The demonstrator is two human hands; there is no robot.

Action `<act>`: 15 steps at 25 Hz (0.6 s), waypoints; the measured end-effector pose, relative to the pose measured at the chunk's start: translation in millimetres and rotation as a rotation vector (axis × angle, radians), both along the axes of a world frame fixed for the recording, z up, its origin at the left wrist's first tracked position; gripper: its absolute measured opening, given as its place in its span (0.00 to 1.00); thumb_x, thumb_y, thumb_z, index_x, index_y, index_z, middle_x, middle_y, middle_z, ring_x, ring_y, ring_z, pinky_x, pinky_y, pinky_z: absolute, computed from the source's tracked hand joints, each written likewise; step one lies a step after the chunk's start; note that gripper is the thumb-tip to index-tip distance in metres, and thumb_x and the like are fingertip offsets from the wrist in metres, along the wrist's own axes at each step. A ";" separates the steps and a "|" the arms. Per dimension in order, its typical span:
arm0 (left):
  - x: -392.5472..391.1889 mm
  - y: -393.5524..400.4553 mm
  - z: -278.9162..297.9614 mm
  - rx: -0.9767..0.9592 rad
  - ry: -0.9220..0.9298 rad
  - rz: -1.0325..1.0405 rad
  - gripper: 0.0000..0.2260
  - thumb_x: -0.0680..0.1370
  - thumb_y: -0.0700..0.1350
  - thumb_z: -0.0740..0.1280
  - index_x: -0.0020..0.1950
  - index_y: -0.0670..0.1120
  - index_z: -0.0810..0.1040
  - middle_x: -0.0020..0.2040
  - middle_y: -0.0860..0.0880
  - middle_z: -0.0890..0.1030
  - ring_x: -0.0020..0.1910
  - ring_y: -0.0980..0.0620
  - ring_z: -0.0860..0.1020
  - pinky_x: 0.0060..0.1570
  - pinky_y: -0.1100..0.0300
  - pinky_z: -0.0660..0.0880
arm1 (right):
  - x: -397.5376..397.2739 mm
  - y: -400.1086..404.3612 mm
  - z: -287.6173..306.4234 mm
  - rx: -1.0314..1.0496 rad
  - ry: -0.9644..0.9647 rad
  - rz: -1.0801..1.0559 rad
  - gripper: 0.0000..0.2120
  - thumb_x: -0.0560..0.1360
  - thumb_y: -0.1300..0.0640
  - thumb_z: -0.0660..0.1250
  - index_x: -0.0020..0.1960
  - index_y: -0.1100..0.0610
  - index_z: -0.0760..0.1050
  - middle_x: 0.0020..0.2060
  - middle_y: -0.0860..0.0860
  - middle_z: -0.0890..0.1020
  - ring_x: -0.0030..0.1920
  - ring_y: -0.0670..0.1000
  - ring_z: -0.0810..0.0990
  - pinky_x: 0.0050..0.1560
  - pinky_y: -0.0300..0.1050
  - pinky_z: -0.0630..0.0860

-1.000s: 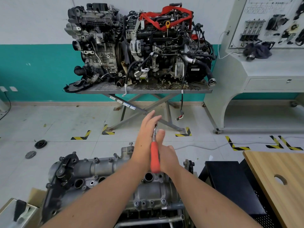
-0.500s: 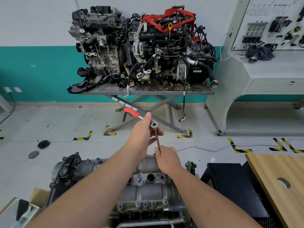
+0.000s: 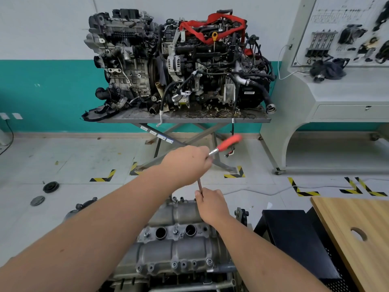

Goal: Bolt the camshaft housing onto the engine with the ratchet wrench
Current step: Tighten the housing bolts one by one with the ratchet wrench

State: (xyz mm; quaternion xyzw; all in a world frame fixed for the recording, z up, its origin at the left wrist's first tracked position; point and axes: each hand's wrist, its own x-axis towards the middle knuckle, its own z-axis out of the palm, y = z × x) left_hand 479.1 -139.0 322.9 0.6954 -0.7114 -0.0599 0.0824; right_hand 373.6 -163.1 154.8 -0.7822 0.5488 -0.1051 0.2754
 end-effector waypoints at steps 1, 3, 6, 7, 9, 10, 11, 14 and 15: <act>0.0 2.3 -3.7 -0.059 -0.167 -0.068 0.12 0.84 0.54 0.53 0.48 0.48 0.69 0.43 0.52 0.74 0.41 0.48 0.74 0.38 0.53 0.69 | -0.4 0.4 0.4 -0.002 0.005 -0.001 0.19 0.84 0.46 0.49 0.53 0.55 0.75 0.42 0.51 0.77 0.57 0.55 0.69 0.54 0.53 0.72; 2.0 9.5 -17.5 -0.224 -0.326 -0.160 0.13 0.83 0.57 0.56 0.50 0.50 0.73 0.47 0.52 0.71 0.45 0.48 0.73 0.43 0.54 0.66 | -0.2 0.6 1.3 -0.018 -0.001 -0.035 0.18 0.84 0.46 0.49 0.51 0.54 0.74 0.42 0.51 0.77 0.56 0.55 0.69 0.52 0.53 0.72; 2.0 23.6 -45.8 -0.545 -0.087 -0.178 0.17 0.79 0.58 0.62 0.42 0.45 0.78 0.48 0.48 0.78 0.47 0.45 0.76 0.45 0.53 0.70 | 3.9 1.8 -3.6 -0.011 -0.055 -0.085 0.15 0.84 0.50 0.50 0.54 0.55 0.74 0.45 0.52 0.77 0.50 0.54 0.71 0.50 0.49 0.70; -0.1 24.9 -55.6 -0.619 0.035 -0.149 0.19 0.78 0.59 0.62 0.41 0.44 0.79 0.50 0.46 0.79 0.48 0.44 0.76 0.46 0.53 0.71 | 3.6 1.5 -7.9 0.032 -0.086 -0.087 0.15 0.85 0.51 0.50 0.58 0.57 0.74 0.47 0.53 0.77 0.51 0.54 0.73 0.52 0.47 0.70; -6.3 29.7 -70.2 -0.603 0.288 -0.083 0.21 0.77 0.60 0.62 0.49 0.43 0.82 0.59 0.43 0.77 0.58 0.43 0.75 0.54 0.52 0.71 | 3.5 0.6 -7.8 0.136 -0.143 -0.089 0.16 0.84 0.51 0.53 0.63 0.57 0.73 0.55 0.54 0.79 0.56 0.55 0.75 0.58 0.47 0.72; -8.5 32.3 -75.0 -0.554 0.413 -0.071 0.22 0.77 0.61 0.60 0.57 0.45 0.81 0.66 0.44 0.74 0.65 0.45 0.72 0.60 0.53 0.70 | 2.3 -1.1 -8.9 0.125 -0.140 -0.082 0.15 0.82 0.51 0.55 0.60 0.56 0.74 0.54 0.53 0.80 0.55 0.55 0.75 0.57 0.47 0.72; -9.4 35.0 -79.1 -0.517 0.555 -0.073 0.22 0.78 0.62 0.58 0.64 0.49 0.78 0.71 0.46 0.71 0.70 0.50 0.68 0.66 0.56 0.67 | 2.3 -1.6 -6.3 0.086 -0.145 -0.085 0.13 0.81 0.50 0.54 0.56 0.54 0.75 0.51 0.51 0.81 0.54 0.55 0.75 0.56 0.49 0.73; -18.0 41.1 -80.7 -0.496 1.049 0.041 0.15 0.82 0.57 0.53 0.68 0.65 0.68 0.71 0.54 0.73 0.69 0.60 0.71 0.69 0.58 0.69 | 1.9 1.0 0.2 0.049 -0.091 -0.075 0.19 0.83 0.47 0.48 0.50 0.54 0.74 0.43 0.49 0.80 0.55 0.55 0.72 0.56 0.53 0.71; -22.0 39.3 -77.4 -0.468 1.248 0.156 0.14 0.83 0.56 0.52 0.66 0.66 0.70 0.66 0.54 0.78 0.64 0.60 0.76 0.67 0.55 0.72 | 1.7 0.1 -0.7 0.037 -0.075 -0.067 0.18 0.84 0.47 0.48 0.50 0.53 0.74 0.42 0.49 0.79 0.55 0.55 0.70 0.55 0.53 0.71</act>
